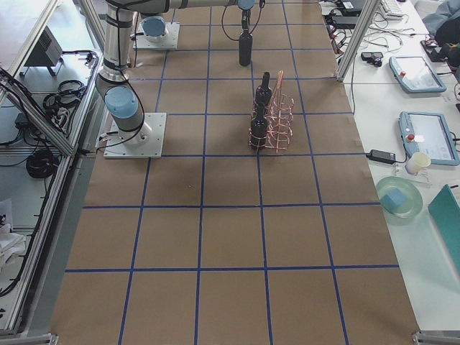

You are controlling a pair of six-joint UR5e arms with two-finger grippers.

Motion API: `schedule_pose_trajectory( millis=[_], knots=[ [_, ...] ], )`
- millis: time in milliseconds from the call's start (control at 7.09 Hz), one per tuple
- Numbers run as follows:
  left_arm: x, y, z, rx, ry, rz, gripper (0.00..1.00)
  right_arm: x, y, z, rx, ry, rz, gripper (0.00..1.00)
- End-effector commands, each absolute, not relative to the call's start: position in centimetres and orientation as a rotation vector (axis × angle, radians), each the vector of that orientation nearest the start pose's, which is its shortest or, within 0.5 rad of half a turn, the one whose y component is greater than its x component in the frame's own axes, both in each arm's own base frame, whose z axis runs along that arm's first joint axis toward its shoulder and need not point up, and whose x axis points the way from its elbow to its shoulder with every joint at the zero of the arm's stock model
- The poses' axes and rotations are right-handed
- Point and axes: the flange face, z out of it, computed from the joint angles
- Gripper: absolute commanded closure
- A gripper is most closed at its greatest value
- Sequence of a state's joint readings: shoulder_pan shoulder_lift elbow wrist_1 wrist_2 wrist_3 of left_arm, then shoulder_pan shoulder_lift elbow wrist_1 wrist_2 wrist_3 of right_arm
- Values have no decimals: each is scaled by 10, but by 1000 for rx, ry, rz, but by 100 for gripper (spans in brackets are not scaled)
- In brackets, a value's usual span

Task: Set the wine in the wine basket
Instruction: 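Lift the bottle off the table with the right gripper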

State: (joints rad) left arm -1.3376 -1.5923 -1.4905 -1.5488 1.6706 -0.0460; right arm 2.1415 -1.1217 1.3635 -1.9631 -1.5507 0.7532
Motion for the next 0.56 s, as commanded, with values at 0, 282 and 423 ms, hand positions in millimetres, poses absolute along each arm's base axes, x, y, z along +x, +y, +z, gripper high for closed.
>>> schedule_pose_trajectory(
  millis=[0, 282, 423],
  knots=[
    [-3, -523, 519, -428, 3001, -106, 0, 481, -498, 369, 271, 3014, -160, 52],
    [-2, -522, 519, -428, 3000, -104, 0, 480, -497, 369, 273, 3015, -158, 69],
    [-2, -523, 519, -428, 3000, -106, 0, 480, -497, 369, 285, 3016, -152, 78]
  ],
)
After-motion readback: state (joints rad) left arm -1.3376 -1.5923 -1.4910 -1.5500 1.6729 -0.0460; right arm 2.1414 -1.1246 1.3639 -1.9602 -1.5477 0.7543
